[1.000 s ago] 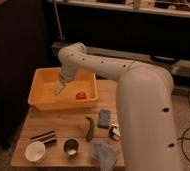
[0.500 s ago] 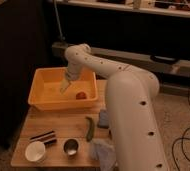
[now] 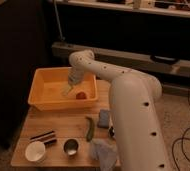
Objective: Place apple in metal cup
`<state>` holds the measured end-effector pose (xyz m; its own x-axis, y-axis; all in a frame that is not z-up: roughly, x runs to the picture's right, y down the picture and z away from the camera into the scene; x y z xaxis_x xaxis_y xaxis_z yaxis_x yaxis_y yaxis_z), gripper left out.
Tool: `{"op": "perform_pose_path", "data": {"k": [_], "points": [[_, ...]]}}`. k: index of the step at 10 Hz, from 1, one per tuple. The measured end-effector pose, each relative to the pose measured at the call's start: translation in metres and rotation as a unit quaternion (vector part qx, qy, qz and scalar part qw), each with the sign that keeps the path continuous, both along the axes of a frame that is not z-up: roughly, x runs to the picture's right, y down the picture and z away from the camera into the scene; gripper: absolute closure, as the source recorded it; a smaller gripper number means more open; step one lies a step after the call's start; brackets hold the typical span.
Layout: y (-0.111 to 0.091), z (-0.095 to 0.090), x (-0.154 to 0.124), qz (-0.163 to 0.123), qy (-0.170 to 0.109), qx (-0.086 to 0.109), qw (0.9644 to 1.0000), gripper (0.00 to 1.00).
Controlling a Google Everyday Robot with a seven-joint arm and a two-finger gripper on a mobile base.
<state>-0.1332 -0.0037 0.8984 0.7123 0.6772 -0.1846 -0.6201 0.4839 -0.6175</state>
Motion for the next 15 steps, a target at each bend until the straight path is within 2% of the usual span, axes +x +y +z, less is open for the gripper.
{"op": "perform_pose_path", "data": {"k": [3,6,15], "points": [[0.004,0.001,0.004,-0.003,0.001,0.002,1.0,0.2],[0.014,0.004,-0.001,-0.021,0.009,0.001,0.9997,0.2],[0.052,0.021,0.015,-0.063,0.058,-0.027,0.9959,0.2]]}}
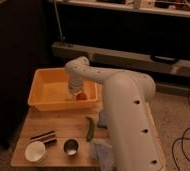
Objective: Place apple in metal cup
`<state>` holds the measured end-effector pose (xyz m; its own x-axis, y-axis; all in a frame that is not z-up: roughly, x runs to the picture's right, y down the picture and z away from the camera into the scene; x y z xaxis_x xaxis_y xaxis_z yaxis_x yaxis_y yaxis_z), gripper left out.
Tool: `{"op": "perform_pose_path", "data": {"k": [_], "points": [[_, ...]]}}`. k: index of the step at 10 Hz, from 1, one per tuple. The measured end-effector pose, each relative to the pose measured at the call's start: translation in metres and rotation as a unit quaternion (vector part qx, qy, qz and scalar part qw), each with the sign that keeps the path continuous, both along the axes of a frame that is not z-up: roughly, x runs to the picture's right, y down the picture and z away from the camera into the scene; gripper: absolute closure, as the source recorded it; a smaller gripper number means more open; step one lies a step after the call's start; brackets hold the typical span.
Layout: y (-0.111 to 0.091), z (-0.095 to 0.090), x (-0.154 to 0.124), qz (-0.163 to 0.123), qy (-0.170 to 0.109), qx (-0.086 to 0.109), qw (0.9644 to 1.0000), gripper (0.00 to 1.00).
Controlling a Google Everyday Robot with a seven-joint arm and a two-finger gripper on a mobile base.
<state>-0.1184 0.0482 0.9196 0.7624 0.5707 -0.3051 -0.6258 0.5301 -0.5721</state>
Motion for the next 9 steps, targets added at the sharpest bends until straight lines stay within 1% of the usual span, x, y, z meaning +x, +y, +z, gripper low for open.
{"op": "perform_pose_path", "data": {"k": [2,4,9], "points": [[0.008,0.002,0.005,-0.007,0.005,-0.003,1.0,0.2],[0.014,0.003,0.01,-0.008,0.01,-0.004,0.9999,0.2],[0.015,0.003,0.028,0.003,0.019,-0.003,0.9998,0.2]]}}
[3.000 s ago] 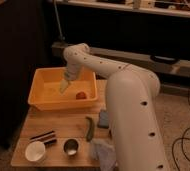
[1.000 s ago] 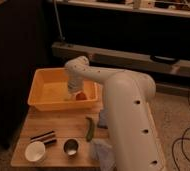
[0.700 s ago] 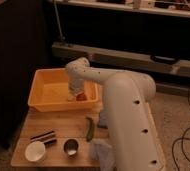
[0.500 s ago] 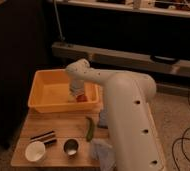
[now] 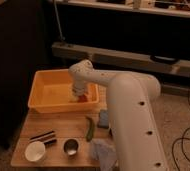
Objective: Place apple in metal cup
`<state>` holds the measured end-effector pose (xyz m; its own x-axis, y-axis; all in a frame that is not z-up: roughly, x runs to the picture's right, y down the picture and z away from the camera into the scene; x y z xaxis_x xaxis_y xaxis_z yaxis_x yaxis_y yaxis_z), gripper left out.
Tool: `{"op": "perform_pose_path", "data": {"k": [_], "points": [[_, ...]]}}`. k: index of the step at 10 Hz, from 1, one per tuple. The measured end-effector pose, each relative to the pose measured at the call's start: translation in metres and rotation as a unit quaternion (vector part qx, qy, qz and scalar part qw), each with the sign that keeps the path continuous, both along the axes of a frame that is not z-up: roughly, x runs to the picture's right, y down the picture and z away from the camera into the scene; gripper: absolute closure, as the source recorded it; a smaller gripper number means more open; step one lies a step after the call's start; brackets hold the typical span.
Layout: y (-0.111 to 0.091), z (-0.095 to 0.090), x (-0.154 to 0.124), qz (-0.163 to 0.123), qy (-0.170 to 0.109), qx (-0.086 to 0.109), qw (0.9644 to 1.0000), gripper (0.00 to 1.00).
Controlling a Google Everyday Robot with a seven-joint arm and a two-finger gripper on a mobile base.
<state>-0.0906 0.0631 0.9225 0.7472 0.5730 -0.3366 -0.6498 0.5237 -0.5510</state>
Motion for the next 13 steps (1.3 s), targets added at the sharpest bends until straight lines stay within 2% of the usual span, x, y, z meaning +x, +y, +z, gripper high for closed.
{"op": "perform_pose_path", "data": {"k": [6,8,11,13], "points": [[0.002,0.0,0.008,0.001,0.003,-0.003,1.0,0.22],[0.006,0.002,0.009,0.003,0.003,-0.012,0.9999,0.36],[0.004,0.002,0.008,0.014,-0.004,-0.018,0.9997,0.68],[-0.01,-0.007,0.013,0.037,-0.023,-0.009,0.999,0.88]]}}
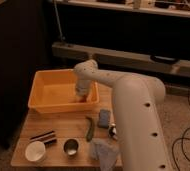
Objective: Place apple in metal cup
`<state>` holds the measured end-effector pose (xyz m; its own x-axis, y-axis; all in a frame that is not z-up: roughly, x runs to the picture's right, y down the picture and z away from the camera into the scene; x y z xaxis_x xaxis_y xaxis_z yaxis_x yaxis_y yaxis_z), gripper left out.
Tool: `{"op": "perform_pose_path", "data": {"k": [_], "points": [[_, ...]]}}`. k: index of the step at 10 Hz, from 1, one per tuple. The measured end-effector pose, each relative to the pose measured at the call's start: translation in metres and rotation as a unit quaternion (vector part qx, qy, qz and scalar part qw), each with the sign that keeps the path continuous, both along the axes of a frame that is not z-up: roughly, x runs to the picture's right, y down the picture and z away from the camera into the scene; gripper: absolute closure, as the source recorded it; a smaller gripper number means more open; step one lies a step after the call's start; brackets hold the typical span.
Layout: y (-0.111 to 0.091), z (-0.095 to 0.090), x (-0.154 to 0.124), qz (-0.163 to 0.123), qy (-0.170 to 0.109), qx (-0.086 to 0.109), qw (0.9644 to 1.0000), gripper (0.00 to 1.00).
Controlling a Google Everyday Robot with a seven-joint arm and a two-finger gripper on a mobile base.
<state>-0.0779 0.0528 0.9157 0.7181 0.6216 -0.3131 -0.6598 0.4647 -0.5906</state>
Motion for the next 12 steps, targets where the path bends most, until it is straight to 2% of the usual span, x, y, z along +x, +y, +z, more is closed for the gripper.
{"op": "perform_pose_path", "data": {"k": [1,2,4,5,6,7,9,12], "points": [[-0.013,-0.01,0.002,0.013,-0.013,0.007,0.9998,0.97],[-0.026,-0.019,0.001,0.02,-0.024,0.013,0.9994,1.0],[-0.062,-0.053,0.007,0.03,-0.054,0.029,0.9977,1.0],[-0.077,-0.068,0.011,0.03,-0.067,0.036,0.9967,1.0],[-0.094,-0.091,0.013,0.021,-0.09,0.045,0.9946,1.0],[-0.104,-0.113,0.013,0.003,-0.116,0.053,0.9918,1.0],[-0.107,-0.143,0.032,-0.021,-0.146,0.058,0.9873,1.0],[-0.083,-0.181,0.084,-0.048,-0.184,0.06,0.98,1.0]]}}
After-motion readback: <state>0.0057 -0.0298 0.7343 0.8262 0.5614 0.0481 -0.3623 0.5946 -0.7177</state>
